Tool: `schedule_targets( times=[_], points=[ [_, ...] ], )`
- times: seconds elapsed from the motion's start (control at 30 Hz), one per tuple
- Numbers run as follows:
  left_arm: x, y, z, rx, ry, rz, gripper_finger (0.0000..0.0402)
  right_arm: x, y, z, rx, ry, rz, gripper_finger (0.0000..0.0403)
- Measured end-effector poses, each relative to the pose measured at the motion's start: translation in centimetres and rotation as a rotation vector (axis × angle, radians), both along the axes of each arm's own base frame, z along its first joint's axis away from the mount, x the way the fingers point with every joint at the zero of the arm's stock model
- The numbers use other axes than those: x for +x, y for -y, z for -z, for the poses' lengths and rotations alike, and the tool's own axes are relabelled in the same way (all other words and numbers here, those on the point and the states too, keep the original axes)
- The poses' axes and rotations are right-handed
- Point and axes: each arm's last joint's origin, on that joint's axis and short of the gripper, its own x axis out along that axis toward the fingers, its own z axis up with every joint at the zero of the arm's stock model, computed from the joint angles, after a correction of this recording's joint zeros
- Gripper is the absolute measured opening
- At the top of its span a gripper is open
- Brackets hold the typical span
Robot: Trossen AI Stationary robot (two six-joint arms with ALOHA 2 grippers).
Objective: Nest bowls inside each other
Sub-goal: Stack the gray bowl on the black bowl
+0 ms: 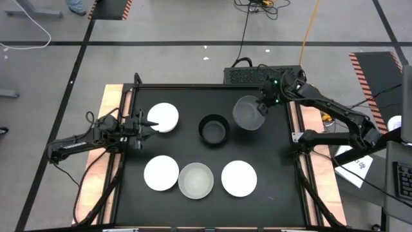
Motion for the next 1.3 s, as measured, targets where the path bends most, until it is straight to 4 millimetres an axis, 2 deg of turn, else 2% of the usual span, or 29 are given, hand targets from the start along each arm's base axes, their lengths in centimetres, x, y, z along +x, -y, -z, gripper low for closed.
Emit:
schedule_targets(
  times=[0.13, 0.4, 0.53, 0.9, 1.13, 1.3],
  points=[
    [0.0, 0.0, 0.0, 0.002, -0.001, 0.000, 0.0147, 1.0, -0.4, -0.7, 0.030, 0.144, -0.121, 0.0000],
    [0.0, 0.0, 0.0, 0.002, -0.001, 0.000, 0.0147, 2.8, -1.3, -1.8, -0.075, 0.240, -0.231, 0.0000],
    [0.0, 0.0, 0.0, 0.003, -0.002, 0.000, 0.0147, 3.0, -1.8, -2.8, -0.135, 0.308, -0.257, 0.0000],
    [0.0, 0.0, 0.0, 0.002, -0.002, 0.000, 0.0147, -1.3, -4.9, -6.5, -0.240, 0.429, -0.237, 0.0000],
    [0.0, 0.0, 0.0, -0.003, -0.001, 0.000, 0.0147, -2.6, -6.0, -6.9, -0.210, 0.447, -0.220, 0.0000],
    [0.0, 0.0, 0.0, -0.003, -0.002, 0.000, 0.0147, -3.2, -7.0, -6.5, -0.201, 0.446, -0.246, 0.0000]
  ],
)
